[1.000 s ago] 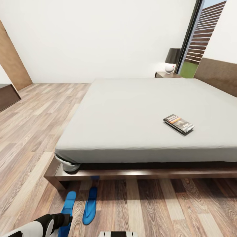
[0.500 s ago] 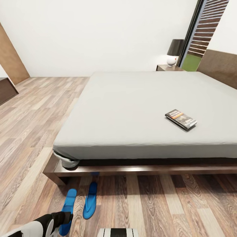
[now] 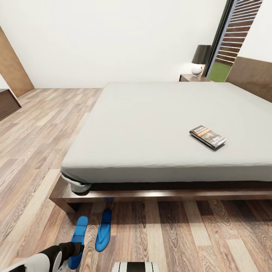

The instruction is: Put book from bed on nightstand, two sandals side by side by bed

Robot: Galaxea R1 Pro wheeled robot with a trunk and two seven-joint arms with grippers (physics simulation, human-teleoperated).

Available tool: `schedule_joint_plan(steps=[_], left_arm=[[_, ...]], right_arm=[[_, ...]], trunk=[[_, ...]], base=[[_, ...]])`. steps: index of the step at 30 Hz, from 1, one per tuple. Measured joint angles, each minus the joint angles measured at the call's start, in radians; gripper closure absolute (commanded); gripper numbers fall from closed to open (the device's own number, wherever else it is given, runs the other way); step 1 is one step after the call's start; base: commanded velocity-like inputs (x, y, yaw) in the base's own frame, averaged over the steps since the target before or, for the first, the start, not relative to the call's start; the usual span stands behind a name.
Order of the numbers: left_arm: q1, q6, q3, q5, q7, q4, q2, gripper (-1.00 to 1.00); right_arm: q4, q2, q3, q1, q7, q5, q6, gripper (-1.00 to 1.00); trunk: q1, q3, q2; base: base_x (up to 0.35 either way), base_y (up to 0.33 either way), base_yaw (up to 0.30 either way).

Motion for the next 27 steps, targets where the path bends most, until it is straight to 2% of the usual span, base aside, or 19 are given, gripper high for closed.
schedule_joint_plan(steps=[27], left_arm=[[0.001, -0.005, 0.0, 0.0, -0.001, 0.0, 0.0, 1.0]], right_arm=[[0.0, 0.0, 0.0, 0.0, 0.0, 0.0, 0.0, -1.0]], trunk=[[0.0, 0.0, 0.0]], base=[[0.087, 0.0, 0.0]])
